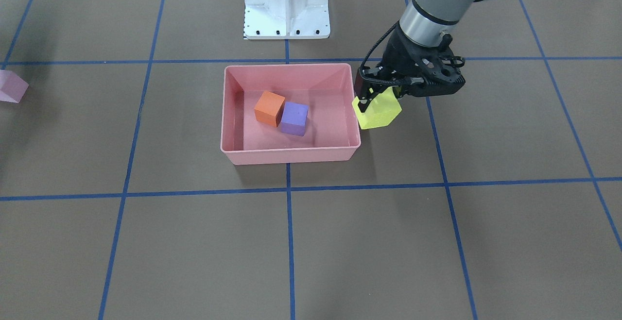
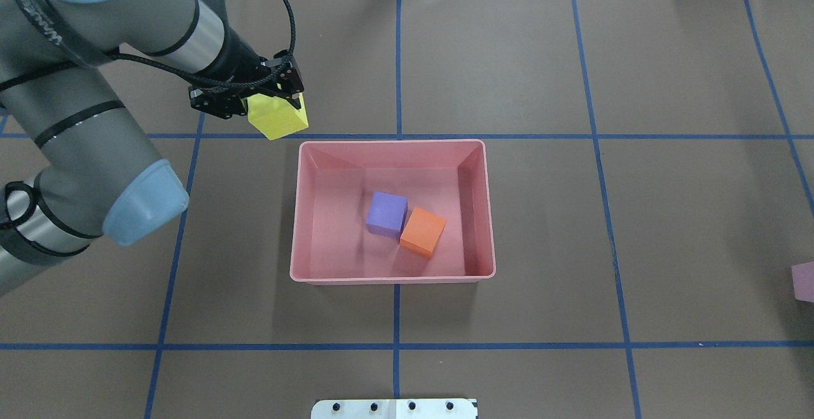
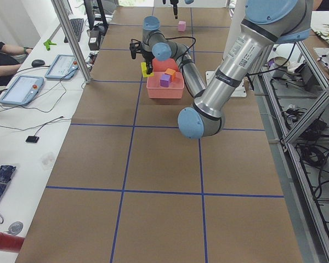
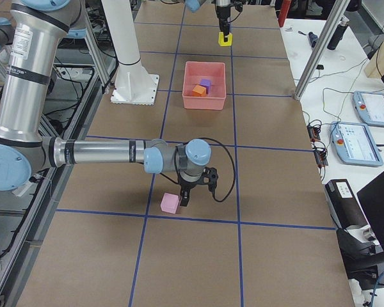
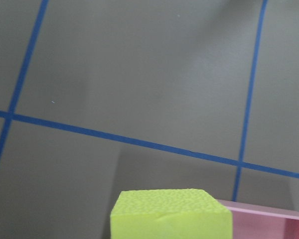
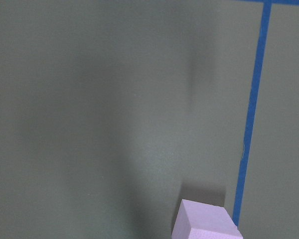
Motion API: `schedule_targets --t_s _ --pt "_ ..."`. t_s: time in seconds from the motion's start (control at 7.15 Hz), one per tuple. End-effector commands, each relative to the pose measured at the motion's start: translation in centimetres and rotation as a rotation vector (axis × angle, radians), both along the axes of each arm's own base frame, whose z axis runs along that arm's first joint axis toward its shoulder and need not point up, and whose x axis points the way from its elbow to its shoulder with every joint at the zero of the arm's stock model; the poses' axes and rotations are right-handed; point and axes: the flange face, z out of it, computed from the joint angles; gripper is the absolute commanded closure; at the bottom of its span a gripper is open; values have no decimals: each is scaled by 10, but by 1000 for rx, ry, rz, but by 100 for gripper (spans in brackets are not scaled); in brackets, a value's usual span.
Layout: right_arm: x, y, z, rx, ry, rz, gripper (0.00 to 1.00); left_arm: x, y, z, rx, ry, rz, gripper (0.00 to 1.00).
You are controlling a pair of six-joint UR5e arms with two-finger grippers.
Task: Place blocks into pink bin with both arms
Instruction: 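Carry the yellow cube into the pink bin and release it with the left gripper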
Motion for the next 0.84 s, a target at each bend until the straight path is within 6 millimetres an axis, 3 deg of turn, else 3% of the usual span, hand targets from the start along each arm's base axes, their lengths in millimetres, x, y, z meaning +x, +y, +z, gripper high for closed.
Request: schedule_targets --t_s 0.0,0.42,0.7 --pt "4 13 27 -74 9 77 1 45 42 -17 0 2 -23 100" --pt "2 19 26 -96 -31 74 1 85 75 -21 14 -14 -35 100" --pt "-2 17 19 -92 -62 68 1 88 78 -19 15 -18 -31 100"
